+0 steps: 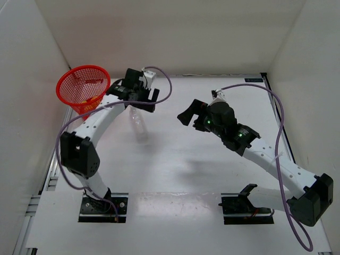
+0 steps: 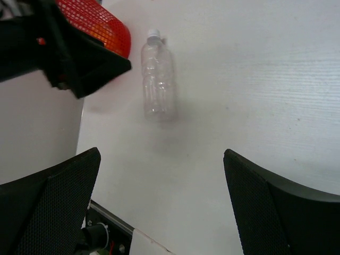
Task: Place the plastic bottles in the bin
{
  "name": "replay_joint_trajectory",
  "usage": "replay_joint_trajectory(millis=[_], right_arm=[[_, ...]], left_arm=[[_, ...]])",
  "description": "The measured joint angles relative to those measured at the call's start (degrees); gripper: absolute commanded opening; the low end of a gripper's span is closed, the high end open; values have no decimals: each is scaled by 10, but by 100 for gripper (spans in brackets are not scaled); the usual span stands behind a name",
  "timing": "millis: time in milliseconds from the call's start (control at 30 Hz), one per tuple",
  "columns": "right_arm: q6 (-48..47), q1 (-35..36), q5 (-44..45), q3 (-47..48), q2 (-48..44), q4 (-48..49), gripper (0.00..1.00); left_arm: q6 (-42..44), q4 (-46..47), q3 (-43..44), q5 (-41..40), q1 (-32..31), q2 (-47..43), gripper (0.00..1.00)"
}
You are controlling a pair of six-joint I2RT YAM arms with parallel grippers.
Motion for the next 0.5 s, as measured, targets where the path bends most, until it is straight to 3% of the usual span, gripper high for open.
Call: replay_joint_trajectory(millis=[167,500], right_arm=[[10,0,9,-7,-5,-17,100],[18,0,20,-8,-5,-28,100]], left_arm=[[-70,-22,-15,-26,16,87,99],[-182,-22,-25,-73,35,129,99]])
